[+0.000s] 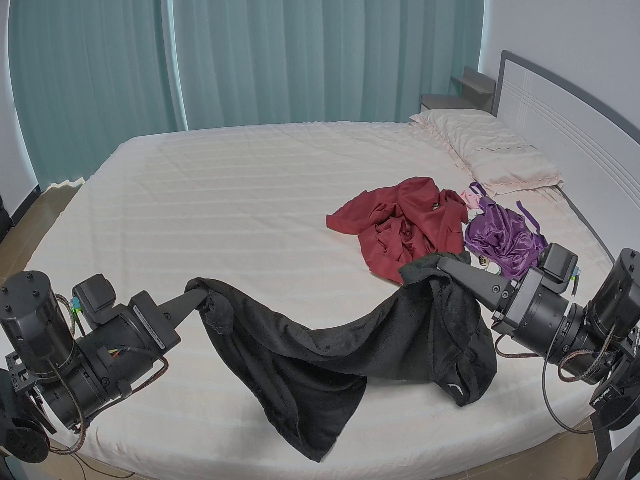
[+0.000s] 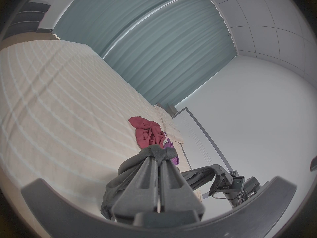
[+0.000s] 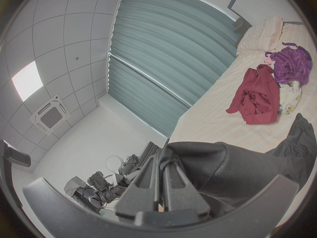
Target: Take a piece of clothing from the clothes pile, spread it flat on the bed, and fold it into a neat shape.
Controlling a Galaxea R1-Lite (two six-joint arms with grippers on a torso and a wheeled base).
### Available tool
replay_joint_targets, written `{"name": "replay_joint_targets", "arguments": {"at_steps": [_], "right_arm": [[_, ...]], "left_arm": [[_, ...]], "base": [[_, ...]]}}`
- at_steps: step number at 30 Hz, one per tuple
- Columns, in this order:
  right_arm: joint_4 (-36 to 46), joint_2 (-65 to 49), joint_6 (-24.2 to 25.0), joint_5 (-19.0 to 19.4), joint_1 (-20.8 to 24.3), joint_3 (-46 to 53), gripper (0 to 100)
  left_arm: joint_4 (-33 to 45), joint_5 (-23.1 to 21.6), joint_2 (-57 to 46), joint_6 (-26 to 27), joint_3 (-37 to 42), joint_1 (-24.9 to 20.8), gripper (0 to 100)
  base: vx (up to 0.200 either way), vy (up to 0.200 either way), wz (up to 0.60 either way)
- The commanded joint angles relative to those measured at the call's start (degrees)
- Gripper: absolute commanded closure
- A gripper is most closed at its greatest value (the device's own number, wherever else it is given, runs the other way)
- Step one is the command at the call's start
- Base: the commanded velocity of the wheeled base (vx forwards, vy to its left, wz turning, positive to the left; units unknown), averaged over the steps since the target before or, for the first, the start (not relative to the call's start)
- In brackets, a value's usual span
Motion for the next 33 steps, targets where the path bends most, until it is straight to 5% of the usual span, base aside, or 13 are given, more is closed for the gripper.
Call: {"name": "replay_joint_targets", "arguments": {"at_steps": [1, 23, 33], "right_arm": [[-0.02, -0.37, -0.04, 0.01, 0.11, -0.02, 100], [-0.02, -0.64, -0.13, 0.01, -0.06, -0.02, 100], [0.68, -1.51, -1.09, 0.36, -0.59, 1.22, 100]], "left_arm": [[-0.13, 0.12, -0.11, 0.00, 0.11, 0.01, 100], [0.04, 0.21, -0.37, 0.17, 0.20, 0.01, 100], [0.22, 0.03, -0.37, -0.18, 1.08, 0.01, 100]], "base": [[0.000, 0.200, 0.00], [0.000, 0.200, 0.00], [-0.020, 0.000, 0.00]]}}
